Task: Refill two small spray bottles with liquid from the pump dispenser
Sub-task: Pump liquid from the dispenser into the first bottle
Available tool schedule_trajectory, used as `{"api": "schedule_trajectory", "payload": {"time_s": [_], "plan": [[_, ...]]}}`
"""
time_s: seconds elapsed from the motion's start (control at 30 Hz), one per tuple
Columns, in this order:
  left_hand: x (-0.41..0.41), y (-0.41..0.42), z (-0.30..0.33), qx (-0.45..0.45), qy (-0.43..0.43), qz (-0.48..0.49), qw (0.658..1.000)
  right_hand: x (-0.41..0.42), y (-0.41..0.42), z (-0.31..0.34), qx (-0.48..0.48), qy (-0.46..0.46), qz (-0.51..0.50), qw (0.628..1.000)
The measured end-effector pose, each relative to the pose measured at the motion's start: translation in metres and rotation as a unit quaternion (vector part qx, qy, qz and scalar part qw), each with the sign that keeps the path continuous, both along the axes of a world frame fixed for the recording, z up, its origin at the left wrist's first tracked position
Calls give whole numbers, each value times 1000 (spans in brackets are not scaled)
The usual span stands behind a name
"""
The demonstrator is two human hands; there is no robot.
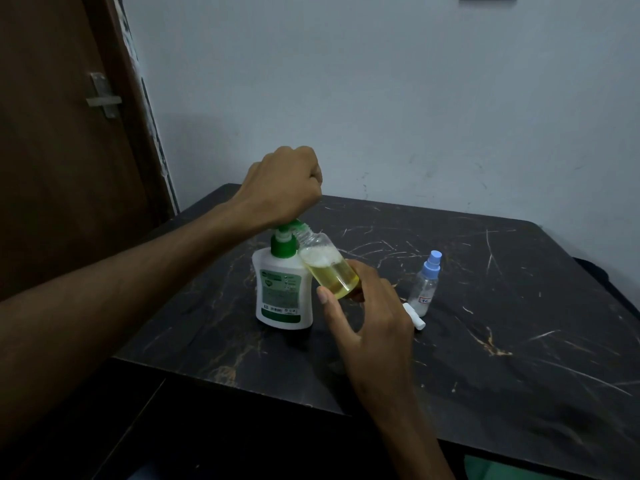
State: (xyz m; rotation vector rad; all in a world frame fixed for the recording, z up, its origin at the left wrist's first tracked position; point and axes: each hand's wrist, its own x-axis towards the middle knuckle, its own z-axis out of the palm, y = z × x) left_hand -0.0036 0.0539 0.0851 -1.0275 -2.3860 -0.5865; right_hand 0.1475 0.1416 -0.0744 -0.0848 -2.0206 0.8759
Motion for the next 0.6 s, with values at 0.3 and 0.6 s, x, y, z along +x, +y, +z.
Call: {"api": "schedule_trajectory", "payload": {"time_s": [0.3,0.6], "plan": [[2,-1,3,-17,28,4,999,0,-1,1,15,8,-4,1000],[1,-3,2,-17,8,-7,1000,0,0,0,15,8,-7,1000]]}}
